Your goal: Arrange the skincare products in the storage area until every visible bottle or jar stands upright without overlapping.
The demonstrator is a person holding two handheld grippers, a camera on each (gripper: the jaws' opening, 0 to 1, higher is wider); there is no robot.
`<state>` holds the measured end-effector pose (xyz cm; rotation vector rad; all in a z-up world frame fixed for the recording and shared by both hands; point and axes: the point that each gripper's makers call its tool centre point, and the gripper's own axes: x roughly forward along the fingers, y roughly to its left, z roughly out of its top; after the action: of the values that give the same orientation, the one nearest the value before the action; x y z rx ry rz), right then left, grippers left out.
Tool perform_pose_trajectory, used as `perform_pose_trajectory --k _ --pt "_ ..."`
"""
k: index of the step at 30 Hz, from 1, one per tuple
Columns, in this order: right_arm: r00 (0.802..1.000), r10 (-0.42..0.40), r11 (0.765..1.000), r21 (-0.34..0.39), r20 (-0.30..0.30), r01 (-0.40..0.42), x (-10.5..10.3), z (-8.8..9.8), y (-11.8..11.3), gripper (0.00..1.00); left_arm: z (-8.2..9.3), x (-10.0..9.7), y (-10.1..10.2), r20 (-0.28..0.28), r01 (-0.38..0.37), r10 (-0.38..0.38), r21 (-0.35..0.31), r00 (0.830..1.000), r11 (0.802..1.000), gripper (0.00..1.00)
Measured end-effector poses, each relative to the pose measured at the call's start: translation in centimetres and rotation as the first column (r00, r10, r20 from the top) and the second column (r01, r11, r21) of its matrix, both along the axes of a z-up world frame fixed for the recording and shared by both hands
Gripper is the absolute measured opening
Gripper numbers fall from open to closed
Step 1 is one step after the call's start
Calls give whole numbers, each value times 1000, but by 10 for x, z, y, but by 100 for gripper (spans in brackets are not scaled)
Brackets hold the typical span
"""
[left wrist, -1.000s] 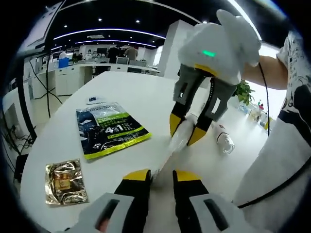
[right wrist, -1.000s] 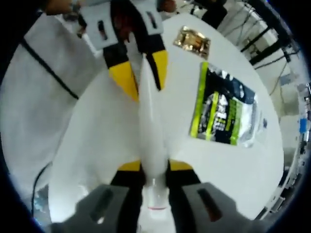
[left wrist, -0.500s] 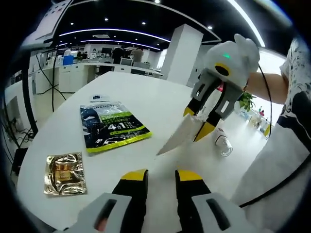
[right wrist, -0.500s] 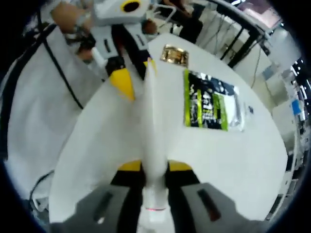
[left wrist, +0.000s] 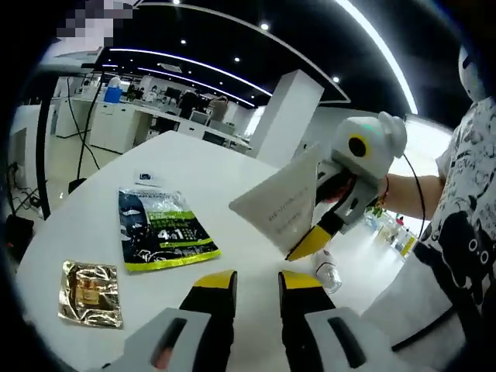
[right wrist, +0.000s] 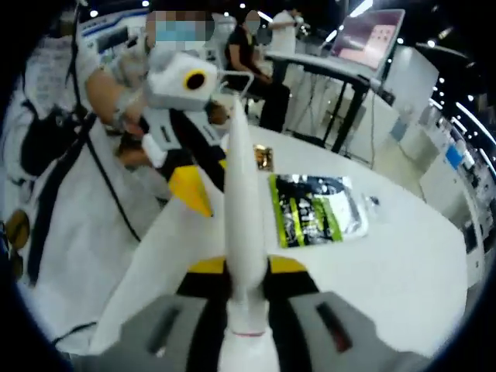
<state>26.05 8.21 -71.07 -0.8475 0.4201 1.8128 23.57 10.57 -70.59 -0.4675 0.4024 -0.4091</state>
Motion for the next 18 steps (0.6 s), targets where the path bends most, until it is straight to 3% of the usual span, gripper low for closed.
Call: perform_pose_trajectory --k 4,6,9,13,18 --pt "1000 11 1000 26 8 -11 -6 2 3 17 31 6 2 93 -9 21 -133 995 991 20" --pt "1000 -6 999 44 6 6 -4 4 7 17 34 3 -2 86 25 -12 -150 996 988 21" --pt "1000 -20 997 73 -18 22 -5 6 9 17 36 3 0 93 5 7 -126 996 992 21" --pt "998 -35 993 112 -44 39 -7 10 12 17 48 3 -1 123 4 18 -174 992 985 23" --pt "994 -63 987 142 -85 75 -7 10 14 17 53 5 -3 132 3 20 -172 991 985 24"
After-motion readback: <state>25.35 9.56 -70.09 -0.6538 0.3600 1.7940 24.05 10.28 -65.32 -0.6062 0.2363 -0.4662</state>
